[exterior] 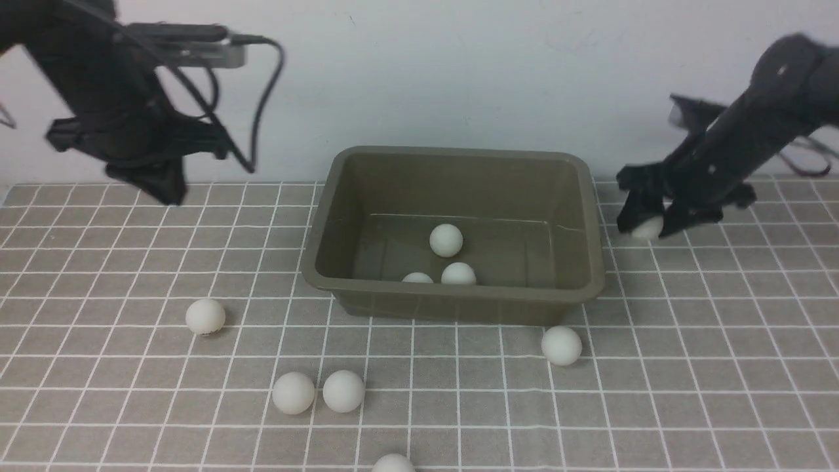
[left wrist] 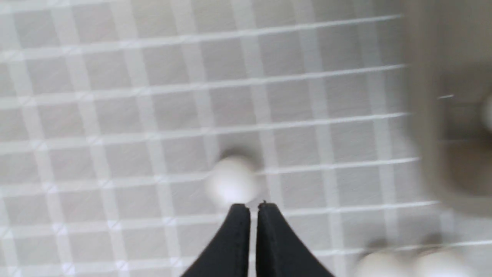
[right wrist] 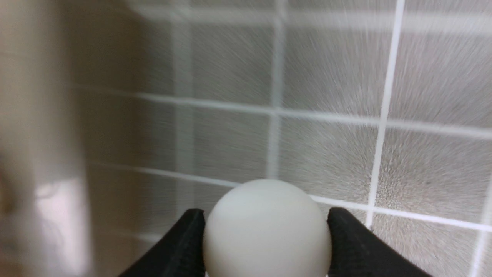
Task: Put the table tennis balls into the box on the grey coffee tablecloth.
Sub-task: 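Reach for and grasp a ping pong ball on the table, then release the ping pong ball into the bin and lift the gripper away, then reach for and grasp a ping pong ball on the table beside the basket, then drop the ball into the bin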
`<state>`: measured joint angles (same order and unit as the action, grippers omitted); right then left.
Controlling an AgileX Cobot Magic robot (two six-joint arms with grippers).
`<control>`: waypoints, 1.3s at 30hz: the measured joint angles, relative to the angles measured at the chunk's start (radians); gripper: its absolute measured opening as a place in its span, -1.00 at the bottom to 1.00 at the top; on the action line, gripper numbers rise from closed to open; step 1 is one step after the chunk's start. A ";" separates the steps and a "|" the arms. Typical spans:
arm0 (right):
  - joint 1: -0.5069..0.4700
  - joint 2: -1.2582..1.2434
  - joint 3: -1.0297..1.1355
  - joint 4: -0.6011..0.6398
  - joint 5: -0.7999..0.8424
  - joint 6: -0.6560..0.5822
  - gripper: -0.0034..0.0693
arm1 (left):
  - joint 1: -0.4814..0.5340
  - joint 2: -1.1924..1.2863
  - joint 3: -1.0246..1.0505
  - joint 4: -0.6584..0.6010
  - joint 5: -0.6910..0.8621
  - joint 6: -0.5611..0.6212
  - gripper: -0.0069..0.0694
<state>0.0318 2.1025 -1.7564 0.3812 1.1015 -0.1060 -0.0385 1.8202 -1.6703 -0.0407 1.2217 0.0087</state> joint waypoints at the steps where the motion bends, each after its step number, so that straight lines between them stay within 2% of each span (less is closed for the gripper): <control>1: 0.006 -0.039 -0.047 0.021 0.026 0.001 0.10 | 0.036 -0.021 0.062 0.004 0.002 0.000 -0.83; 6: 0.122 -0.097 -0.164 0.058 -0.008 -0.038 0.10 | 0.078 -0.014 0.234 -0.001 -0.010 0.017 -0.82; 10: 0.237 -0.049 -0.170 0.071 -0.032 -0.026 0.13 | 0.069 0.020 0.285 -0.048 -0.115 0.062 -0.58; 11: 0.241 -0.046 -0.170 0.071 -0.030 -0.020 0.15 | 0.070 0.020 0.285 -0.051 -0.115 0.065 -0.58; 12: 0.260 -0.023 -0.171 0.058 -0.016 0.005 0.29 | 0.060 0.042 0.288 -0.079 -0.169 0.095 -0.33; 14: 0.261 -0.013 -0.180 0.004 0.047 0.025 0.57 | 0.052 0.069 0.290 -0.099 -0.220 0.111 0.01; 15: 0.260 -0.013 -0.182 -0.003 0.054 0.026 0.57 | 0.051 0.075 0.290 -0.099 -0.225 0.113 0.05; 16: 0.250 -0.017 -0.199 -0.065 0.105 0.027 0.68 | 0.046 0.096 0.290 -0.107 -0.255 0.120 0.30; 17: 0.249 -0.021 -0.201 -0.080 0.113 0.027 0.68 | 0.045 0.103 0.290 -0.107 -0.259 0.121 0.33; 18: 0.244 -0.037 -0.206 -0.137 0.127 0.030 0.63 | 0.041 0.128 0.290 -0.111 -0.284 0.124 0.53; 19: 0.237 -0.062 -0.202 -0.189 0.132 0.041 0.52 | 0.039 0.147 0.290 -0.111 -0.296 0.124 0.63; 20: 0.236 -0.068 -0.200 -0.199 0.132 0.044 0.49 | 0.039 0.147 0.290 -0.111 -0.296 0.124 0.63; 21: 0.224 -0.146 -0.157 -0.289 0.133 0.069 0.09 | 0.039 0.189 0.290 -0.111 -0.322 0.117 0.71; 22: 0.220 -0.176 -0.136 -0.308 0.133 0.076 -0.01 | 0.039 0.200 0.290 -0.110 -0.328 0.116 0.70; 23: 0.213 -0.219 -0.103 -0.323 0.133 0.083 -0.27 | 0.039 0.210 0.290 -0.110 -0.333 0.116 0.66; 24: 0.205 -0.264 -0.055 -0.332 0.133 0.090 -0.48 | 0.039 0.224 0.290 -0.110 -0.340 0.117 0.55; 25: 0.195 -0.345 0.013 -0.335 0.134 0.099 -0.69 | 0.035 0.234 0.290 -0.110 -0.342 0.125 0.32; 26: 0.189 -0.402 0.076 -0.332 0.134 0.106 -0.80 | 0.030 0.236 0.290 -0.107 -0.342 0.134 0.11; 27: 0.187 -0.455 0.144 -0.326 0.134 0.106 -0.87 | 0.020 0.237 0.284 -0.099 -0.334 0.153 0.05; 29: 0.186 -0.526 0.265 -0.306 0.119 0.106 -0.91 | 0.009 0.233 0.258 -0.097 -0.301 0.162 0.09; 32: 0.186 -0.582 0.488 -0.217 -0.011 0.094 -0.90 | -0.009 0.201 0.179 -0.101 -0.214 0.166 0.09; 35: 0.199 -0.564 0.673 -0.074 -0.225 0.014 -0.73 | -0.045 0.146 0.092 -0.137 -0.163 0.174 0.09; 37: 0.231 -0.522 0.765 0.036 -0.382 -0.089 -0.46 | -0.106 0.120 0.038 -0.182 -0.160 0.195 0.09; 39: 0.258 -0.485 0.793 0.093 -0.470 -0.153 -0.17 | -0.165 0.119 0.018 -0.206 -0.184 0.212 0.09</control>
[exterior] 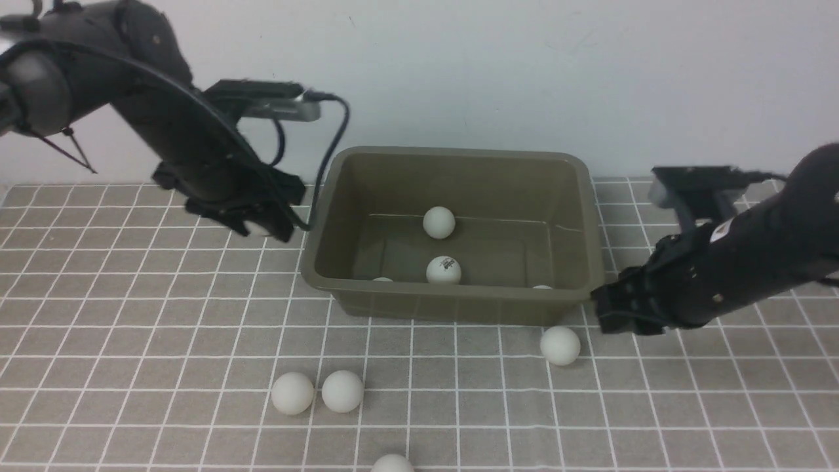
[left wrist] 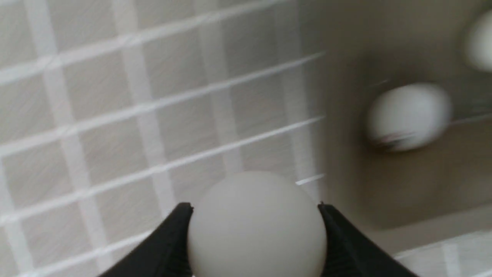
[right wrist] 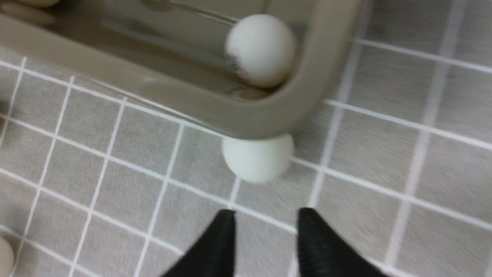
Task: Put the table tennis balls into the box on the grey coffee tablecloth.
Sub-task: 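Drop the ball into the bin, then reach for and grasp a ping pong ball on the table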
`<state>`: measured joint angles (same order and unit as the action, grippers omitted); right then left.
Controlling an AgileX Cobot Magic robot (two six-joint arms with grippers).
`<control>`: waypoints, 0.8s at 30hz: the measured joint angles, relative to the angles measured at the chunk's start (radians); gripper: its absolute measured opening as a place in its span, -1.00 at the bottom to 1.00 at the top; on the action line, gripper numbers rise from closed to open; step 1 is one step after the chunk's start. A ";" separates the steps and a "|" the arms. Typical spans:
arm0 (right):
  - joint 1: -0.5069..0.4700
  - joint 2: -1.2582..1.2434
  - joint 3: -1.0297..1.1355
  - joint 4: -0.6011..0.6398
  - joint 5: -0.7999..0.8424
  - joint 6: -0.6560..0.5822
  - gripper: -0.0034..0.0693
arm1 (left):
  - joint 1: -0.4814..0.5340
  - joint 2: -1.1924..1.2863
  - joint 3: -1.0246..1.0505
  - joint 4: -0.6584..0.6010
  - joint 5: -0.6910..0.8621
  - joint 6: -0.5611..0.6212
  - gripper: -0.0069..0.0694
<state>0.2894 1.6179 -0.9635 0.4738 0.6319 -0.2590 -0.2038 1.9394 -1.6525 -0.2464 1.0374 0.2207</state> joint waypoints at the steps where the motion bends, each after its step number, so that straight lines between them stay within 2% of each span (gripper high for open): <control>1: 0.013 0.018 0.006 0.015 -0.030 -0.021 -0.05 | -0.018 0.003 -0.001 -0.006 -0.010 0.003 0.09; 4: 0.038 0.082 0.012 0.036 -0.111 -0.055 0.36 | -0.088 0.028 -0.001 -0.010 -0.068 0.008 0.09; 6: 0.042 0.109 0.012 0.041 -0.128 -0.061 0.52 | -0.106 0.042 -0.001 -0.007 -0.090 0.007 0.11; 7: 0.044 0.143 0.012 0.046 -0.143 -0.064 0.66 | -0.121 0.055 -0.001 -0.006 -0.106 -0.001 0.18; 8: 0.044 0.163 0.012 0.047 -0.153 -0.065 0.73 | -0.133 0.064 -0.001 -0.004 -0.115 -0.007 0.33; 10: 0.046 0.194 0.012 0.053 -0.180 -0.067 0.78 | -0.140 0.067 -0.001 -0.003 -0.123 -0.009 0.50; 11: 0.046 0.209 0.012 0.055 -0.198 -0.068 0.78 | -0.143 0.066 -0.003 -0.003 -0.128 -0.011 0.66; 12: 0.047 0.218 0.012 0.059 -0.213 -0.068 0.75 | -0.143 0.064 -0.005 -0.002 -0.126 -0.018 0.75; 14: 0.050 0.232 0.012 0.065 -0.235 -0.068 0.62 | -0.140 0.056 -0.014 0.013 -0.111 -0.046 0.79; 15: 0.050 0.236 0.012 0.075 -0.254 -0.069 0.37 | -0.135 0.043 -0.023 0.038 -0.087 -0.067 0.68; 16: 0.050 0.238 0.012 0.079 -0.256 -0.070 0.24 | -0.132 0.036 -0.027 0.059 -0.073 -0.085 0.59; 17: 0.050 0.238 0.012 0.083 -0.252 -0.074 0.05 | -0.125 0.020 -0.031 0.086 -0.050 -0.102 0.35; 18: 0.050 0.237 0.012 0.085 -0.241 -0.079 0.02 | -0.114 0.001 -0.033 0.113 -0.024 -0.116 0.02; 19: 0.050 0.229 0.012 0.086 -0.217 -0.087 0.06 | -0.099 -0.018 -0.036 0.139 0.004 -0.123 -0.30; 20: 0.049 0.220 0.012 0.086 -0.177 -0.091 0.09 | -0.085 -0.032 -0.036 0.153 0.022 -0.127 -0.44; 21: 0.045 0.195 0.013 0.086 -0.118 -0.091 0.08 | -0.056 -0.059 -0.033 0.169 0.071 -0.135 -0.67; 24: 0.037 0.117 0.013 0.086 -0.020 -0.094 0.08 | -0.009 -0.109 0.024 0.172 0.119 -0.141 -0.79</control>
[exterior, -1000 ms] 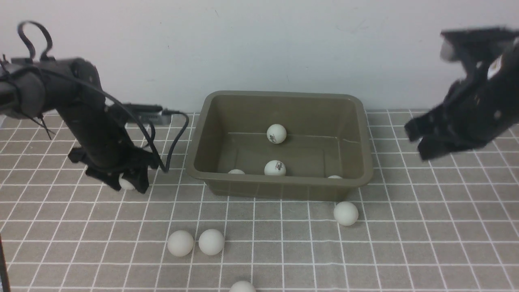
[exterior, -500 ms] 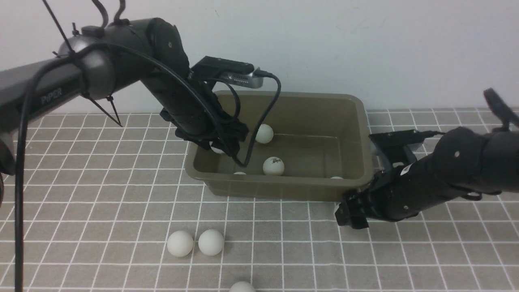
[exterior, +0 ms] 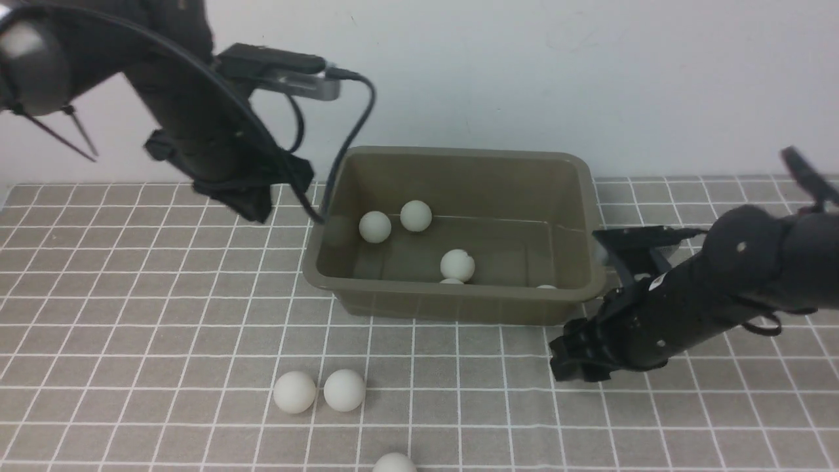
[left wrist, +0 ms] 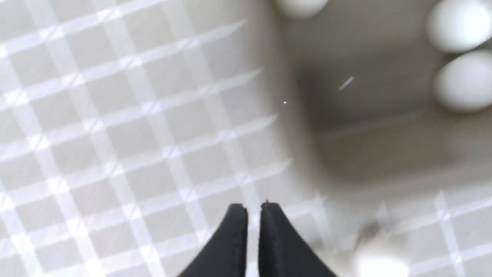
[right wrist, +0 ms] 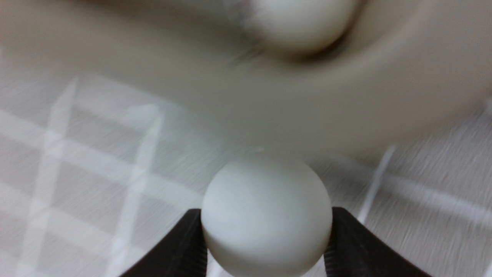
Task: Put the table tennis balls into the box on the grey coffee tablecloth.
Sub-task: 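Reach for and grasp a ping pong ball on the table, then release the ping pong ball into the bin and lift the gripper away, then reach for and grasp a ping pong ball on the table beside the basket, then drop the ball into the bin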
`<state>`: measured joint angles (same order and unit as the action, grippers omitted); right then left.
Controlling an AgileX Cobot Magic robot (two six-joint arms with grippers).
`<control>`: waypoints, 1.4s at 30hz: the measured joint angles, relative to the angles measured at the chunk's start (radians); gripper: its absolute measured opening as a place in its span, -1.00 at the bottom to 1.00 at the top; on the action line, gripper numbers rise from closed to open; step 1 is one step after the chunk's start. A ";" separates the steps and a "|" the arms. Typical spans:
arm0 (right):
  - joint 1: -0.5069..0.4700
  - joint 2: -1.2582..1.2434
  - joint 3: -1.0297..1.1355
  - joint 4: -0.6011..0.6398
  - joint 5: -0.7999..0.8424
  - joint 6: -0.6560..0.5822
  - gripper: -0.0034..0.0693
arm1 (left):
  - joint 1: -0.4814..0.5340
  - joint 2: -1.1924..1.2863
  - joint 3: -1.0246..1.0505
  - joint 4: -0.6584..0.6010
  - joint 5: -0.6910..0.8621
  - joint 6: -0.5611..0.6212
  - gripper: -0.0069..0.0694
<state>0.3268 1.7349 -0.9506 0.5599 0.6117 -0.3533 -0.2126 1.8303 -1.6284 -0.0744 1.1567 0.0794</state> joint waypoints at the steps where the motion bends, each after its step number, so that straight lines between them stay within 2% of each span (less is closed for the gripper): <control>1: -0.004 -0.089 0.000 0.002 0.034 0.000 0.08 | 0.027 -0.041 0.085 -0.002 0.012 0.000 -0.82; 3: -0.005 -0.138 0.000 0.011 0.038 0.000 0.08 | 0.035 -0.067 0.150 -0.005 0.005 0.000 -0.83; 6: -0.008 -0.228 -0.071 0.022 0.020 0.001 0.08 | 0.027 -0.136 0.385 -0.079 -0.104 0.007 -0.83; 9: -0.008 -0.186 -0.185 0.002 0.026 0.012 0.08 | 0.006 -0.142 0.489 -0.130 -0.198 0.052 -0.81; 11: -0.008 -0.111 -0.297 -0.011 0.048 0.029 0.10 | -0.003 -0.129 0.534 -0.160 -0.256 0.089 -0.70; 13: -0.009 -0.023 -0.417 -0.028 0.085 0.047 0.25 | -0.006 -0.110 0.551 -0.194 -0.289 0.119 -0.53; 15: -0.009 0.064 -0.517 -0.043 0.153 0.081 0.52 | -0.005 -0.087 0.554 -0.217 -0.328 0.150 -0.26; 16: -0.009 0.071 -0.526 -0.045 0.153 0.083 0.52 | -0.005 -0.082 0.554 -0.219 -0.335 0.153 -0.19; 17: -0.009 0.110 -0.595 -0.062 0.238 0.093 0.66 | -0.005 -0.060 0.554 -0.231 -0.367 0.167 0.07; 18: -0.009 0.120 -0.627 -0.070 0.296 0.096 0.68 | -0.005 -0.046 0.554 -0.237 -0.378 0.170 0.23; 19: -0.009 0.120 -0.641 -0.073 0.340 0.095 0.67 | -0.005 -0.039 0.554 -0.244 -0.382 0.173 0.32; 20: -0.008 0.106 -0.661 -0.080 0.407 0.086 0.55 | -0.005 -0.021 0.554 -0.254 -0.382 0.179 0.52; 21: -0.008 0.090 -0.662 -0.084 0.440 0.081 0.44 | -0.005 -0.008 0.554 -0.258 -0.382 0.188 0.63; 23: 0.000 0.047 -0.656 -0.092 0.485 0.078 0.17 | -0.005 0.008 0.554 -0.263 -0.382 0.203 0.73; 25: 0.016 -0.029 -0.616 -0.093 0.514 0.065 -0.36 | -0.005 0.030 0.554 -0.266 -0.382 0.217 0.73; 26: 0.029 -0.072 -0.585 -0.089 0.515 0.054 -0.58 | -0.005 0.040 0.554 -0.267 -0.382 0.223 0.66; 27: 0.045 -0.113 -0.548 -0.084 0.512 0.044 -0.73 | -0.005 0.049 0.554 -0.267 -0.382 0.230 0.50; 28: 0.045 -0.121 -0.548 -0.084 0.511 0.042 -0.75 | -0.005 0.050 0.554 -0.267 -0.382 0.231 0.47; 29: 0.071 -0.171 -0.483 -0.076 0.501 0.026 -0.85 | -0.005 0.053 0.554 -0.270 -0.378 0.237 0.17; 30: 0.105 -0.207 -0.423 -0.065 0.490 0.006 -0.90 | -0.005 0.053 0.551 -0.270 -0.369 0.244 0.06; 33: 0.166 -0.226 -0.316 -0.043 0.466 -0.012 -0.92 | -0.005 0.044 0.518 -0.257 -0.307 0.245 0.10; 35: 0.239 -0.196 -0.224 -0.035 0.405 -0.025 -0.87 | -0.005 0.004 0.446 -0.235 -0.220 0.245 0.10; 37: 0.265 -0.180 -0.209 -0.035 0.375 -0.031 -0.84 | -0.005 -0.011 0.419 -0.231 -0.202 0.245 0.10; 38: 0.323 -0.140 -0.183 -0.038 0.314 -0.052 -0.72 | -0.007 -0.043 0.352 -0.231 -0.180 0.248 0.10; 40: 0.353 -0.111 -0.180 -0.042 0.275 -0.065 -0.63 | -0.014 -0.058 0.308 -0.234 -0.179 0.254 0.10; 42: 0.402 -0.048 -0.180 -0.045 0.185 -0.096 -0.38 | -0.026 -0.065 0.246 -0.238 -0.201 0.268 0.10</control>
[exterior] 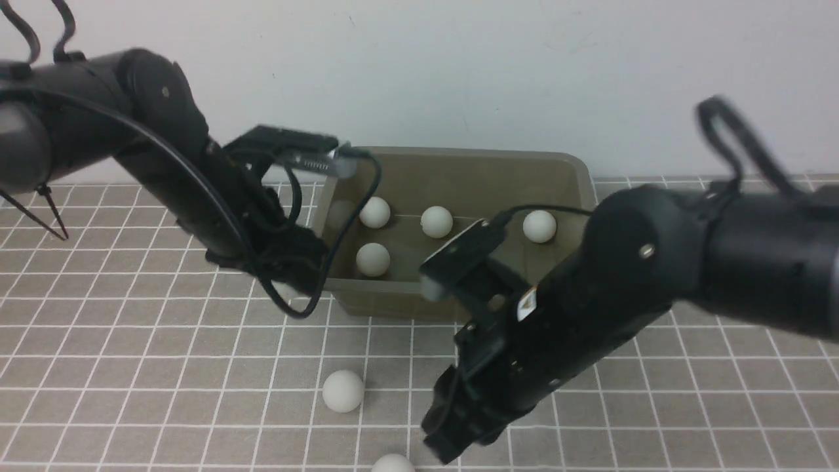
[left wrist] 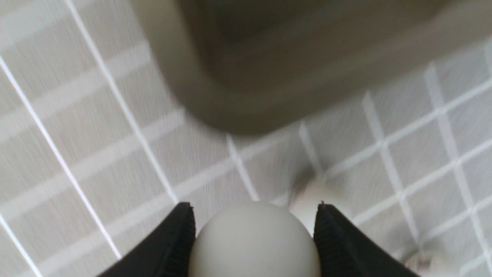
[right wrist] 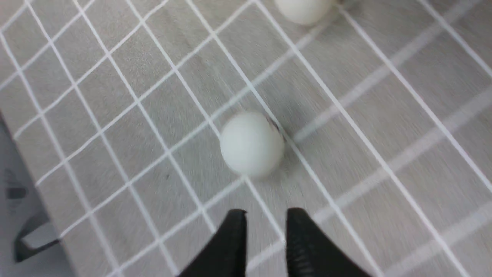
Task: Put the table tennis balls into the box on the grey coffee tablecloth.
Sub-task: 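Drop the ball into the bin, then reach for and grasp a ping pong ball on the table beside the basket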
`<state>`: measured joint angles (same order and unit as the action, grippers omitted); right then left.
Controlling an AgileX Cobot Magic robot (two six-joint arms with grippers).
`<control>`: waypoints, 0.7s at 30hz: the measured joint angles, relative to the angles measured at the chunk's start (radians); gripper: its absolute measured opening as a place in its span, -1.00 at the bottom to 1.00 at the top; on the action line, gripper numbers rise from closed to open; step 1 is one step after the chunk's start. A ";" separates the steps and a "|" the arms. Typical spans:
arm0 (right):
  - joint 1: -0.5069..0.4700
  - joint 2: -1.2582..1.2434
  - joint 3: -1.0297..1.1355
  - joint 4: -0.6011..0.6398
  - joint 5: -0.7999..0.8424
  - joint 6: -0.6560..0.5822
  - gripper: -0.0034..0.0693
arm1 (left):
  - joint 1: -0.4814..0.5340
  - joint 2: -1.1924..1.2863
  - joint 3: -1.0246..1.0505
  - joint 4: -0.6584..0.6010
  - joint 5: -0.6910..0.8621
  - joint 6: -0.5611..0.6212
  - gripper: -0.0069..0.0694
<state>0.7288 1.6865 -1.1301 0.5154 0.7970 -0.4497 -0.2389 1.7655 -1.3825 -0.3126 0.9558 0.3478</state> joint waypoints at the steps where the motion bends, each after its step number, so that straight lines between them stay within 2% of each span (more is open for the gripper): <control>1: 0.026 0.038 0.000 -0.001 -0.048 -0.013 -0.21 | -0.009 0.005 -0.025 -0.001 -0.018 0.008 0.10; 2: 0.035 0.053 0.000 -0.003 -0.071 -0.019 -0.13 | -0.015 0.016 -0.050 -0.002 -0.039 0.014 0.10; 3: 0.051 0.088 0.000 -0.004 -0.118 -0.031 0.09 | -0.022 0.032 -0.067 -0.005 -0.059 0.019 0.10; 6: 0.073 0.142 0.000 -0.004 -0.184 -0.037 0.51 | -0.034 0.092 -0.103 -0.014 -0.098 0.018 0.11; 8: 0.079 0.164 0.000 -0.004 -0.205 -0.038 0.66 | -0.039 0.134 -0.120 -0.016 -0.101 0.007 0.18; 9: 0.081 0.183 0.000 -0.004 -0.217 -0.039 0.76 | -0.043 0.171 -0.134 -0.018 -0.099 -0.006 0.35; 10: 0.081 0.188 0.000 -0.004 -0.218 -0.039 0.78 | -0.044 0.175 -0.135 -0.020 -0.099 -0.008 0.38; 11: 0.083 0.205 0.000 0.003 -0.222 -0.039 0.81 | -0.046 0.199 -0.151 -0.024 -0.094 -0.023 0.59; 12: 0.083 0.210 0.000 0.011 -0.224 -0.039 0.81 | -0.048 0.207 -0.159 -0.024 -0.086 -0.039 0.69; 14: 0.085 0.216 0.000 0.031 -0.226 -0.039 0.72 | -0.048 0.210 -0.184 -0.018 -0.041 -0.083 0.76; 15: 0.085 0.216 0.000 0.040 -0.226 -0.039 0.61 | -0.047 0.206 -0.196 -0.004 -0.015 -0.107 0.72; 18: 0.086 0.216 0.000 0.061 -0.225 -0.039 -0.03 | -0.036 0.160 -0.222 0.073 0.067 -0.185 0.17; 19: 0.087 0.213 -0.002 0.055 -0.224 -0.039 -0.28 | -0.028 0.133 -0.223 0.108 0.096 -0.208 -0.26; 20: 0.087 0.213 -0.002 0.055 -0.224 -0.039 -0.28 | -0.028 0.128 -0.223 0.113 0.100 -0.210 -0.26; 21: 0.082 0.201 -0.008 0.029 -0.224 -0.039 -0.58 | -0.021 0.090 -0.213 0.138 0.126 -0.218 -0.55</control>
<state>0.8105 1.8872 -1.1376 0.5441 0.5735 -0.4883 -0.2601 1.8555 -1.5955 -0.1742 1.0823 0.1297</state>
